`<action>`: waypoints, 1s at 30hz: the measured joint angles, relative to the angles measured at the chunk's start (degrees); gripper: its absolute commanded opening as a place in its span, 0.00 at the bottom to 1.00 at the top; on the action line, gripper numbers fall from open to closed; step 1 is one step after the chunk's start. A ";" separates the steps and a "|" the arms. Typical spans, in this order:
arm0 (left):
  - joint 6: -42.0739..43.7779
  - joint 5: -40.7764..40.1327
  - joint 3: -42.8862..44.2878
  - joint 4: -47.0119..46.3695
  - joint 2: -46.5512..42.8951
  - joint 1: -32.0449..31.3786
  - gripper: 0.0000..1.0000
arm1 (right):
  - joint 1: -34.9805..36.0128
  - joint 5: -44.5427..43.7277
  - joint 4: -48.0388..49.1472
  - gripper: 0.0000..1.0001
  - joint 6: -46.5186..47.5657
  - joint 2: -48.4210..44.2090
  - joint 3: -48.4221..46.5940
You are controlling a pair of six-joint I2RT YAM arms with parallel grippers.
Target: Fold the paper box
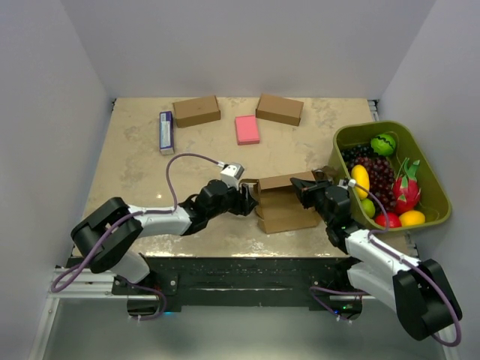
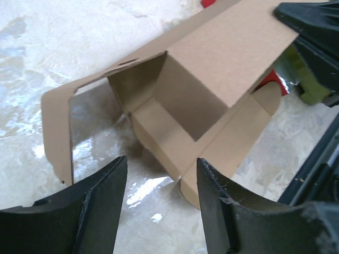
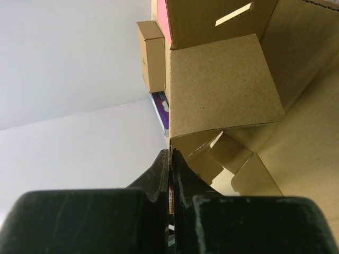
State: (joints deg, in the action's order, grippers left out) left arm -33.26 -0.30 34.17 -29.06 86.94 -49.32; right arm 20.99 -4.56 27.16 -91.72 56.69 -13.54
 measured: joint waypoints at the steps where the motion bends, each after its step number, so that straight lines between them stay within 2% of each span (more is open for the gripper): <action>1: 0.17 -0.59 -0.13 0.00 -0.02 0.00 0.55 | 0.00 0.00 -0.20 0.00 -0.09 -0.20 0.02; 2: 0.50 -1.27 -0.20 0.00 -0.02 0.00 0.51 | 0.00 0.00 -0.26 0.00 -0.13 -0.35 0.07; 11: 0.79 -4.48 1.14 -1.53 3.87 0.02 0.38 | 0.00 0.00 -0.66 0.00 -0.15 -0.72 0.17; 25: -0.13 -4.66 9.20 -2.14 12.72 0.02 0.28 | 0.00 0.02 -0.98 0.00 -0.07 -0.90 0.20; 30: -0.11 -4.66 9.86 -2.10 14.12 0.00 0.31 | 0.02 0.02 -1.05 0.00 0.11 -0.90 0.20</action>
State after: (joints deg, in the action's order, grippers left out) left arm -33.36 -4.95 44.03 -31.16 101.06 -49.32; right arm 21.02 -4.54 26.11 -91.61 55.79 -13.34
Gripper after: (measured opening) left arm 0.283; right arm 0.015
